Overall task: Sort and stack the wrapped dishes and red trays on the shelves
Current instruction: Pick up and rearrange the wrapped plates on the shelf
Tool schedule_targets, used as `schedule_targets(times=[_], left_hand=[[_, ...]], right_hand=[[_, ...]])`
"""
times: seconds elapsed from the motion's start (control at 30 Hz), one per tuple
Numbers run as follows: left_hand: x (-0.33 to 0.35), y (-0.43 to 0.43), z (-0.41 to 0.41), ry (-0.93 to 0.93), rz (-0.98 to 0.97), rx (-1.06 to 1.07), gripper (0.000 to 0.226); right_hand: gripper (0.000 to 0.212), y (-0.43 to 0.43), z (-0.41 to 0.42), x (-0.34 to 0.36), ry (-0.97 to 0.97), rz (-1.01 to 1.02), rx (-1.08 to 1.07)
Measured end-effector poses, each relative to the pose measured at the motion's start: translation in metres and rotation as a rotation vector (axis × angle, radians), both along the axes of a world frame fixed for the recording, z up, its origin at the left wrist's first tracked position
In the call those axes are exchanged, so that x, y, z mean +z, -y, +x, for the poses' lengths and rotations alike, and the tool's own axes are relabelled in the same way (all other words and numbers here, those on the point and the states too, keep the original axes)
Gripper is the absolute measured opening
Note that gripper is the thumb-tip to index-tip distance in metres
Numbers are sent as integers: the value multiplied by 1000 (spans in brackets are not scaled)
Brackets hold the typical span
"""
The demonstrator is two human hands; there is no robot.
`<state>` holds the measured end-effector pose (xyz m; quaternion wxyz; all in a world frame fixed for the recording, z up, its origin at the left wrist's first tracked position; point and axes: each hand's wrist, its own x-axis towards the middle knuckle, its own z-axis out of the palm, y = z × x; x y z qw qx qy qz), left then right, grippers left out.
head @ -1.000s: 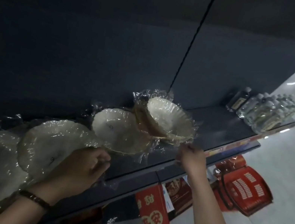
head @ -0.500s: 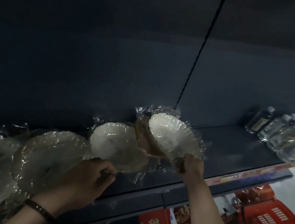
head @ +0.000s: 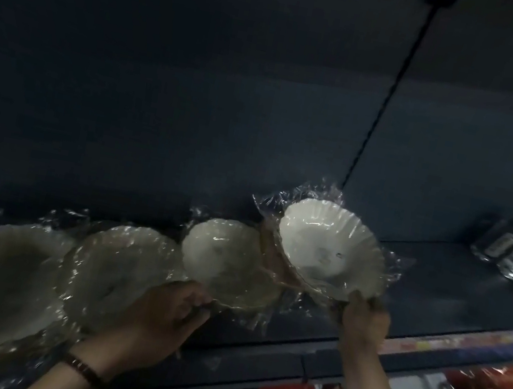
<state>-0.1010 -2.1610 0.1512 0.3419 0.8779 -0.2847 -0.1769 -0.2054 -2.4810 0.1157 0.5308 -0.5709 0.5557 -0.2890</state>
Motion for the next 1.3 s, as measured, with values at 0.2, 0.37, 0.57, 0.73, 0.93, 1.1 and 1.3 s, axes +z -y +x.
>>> schedule_targets(times=[0.2,0.37,0.57,0.73,0.93,1.1,1.3], left_hand=[[11,-17,13,-324,-332,338,32],[14,-65,23,-433,-701,587,26],[1,-171,25,-347,-925,857,2],[-2,-274,33,-258,-978,1060,21],[-11,-383,39,-168,-935,1238,28],[-27,-470,47,-130,-951,1400,25],[-53,-538,68,-134,-938,1463,26]], right_hand=[[26,-77,-4,26,149,-78,244],[14,-148,17,43,145,-157,525],[11,-248,59,38,110,-183,844],[14,-347,96,36,76,-168,977],[11,-452,127,28,22,-145,1084],[31,-542,150,17,18,-88,1193],[46,-623,167,1,-95,-130,1328]])
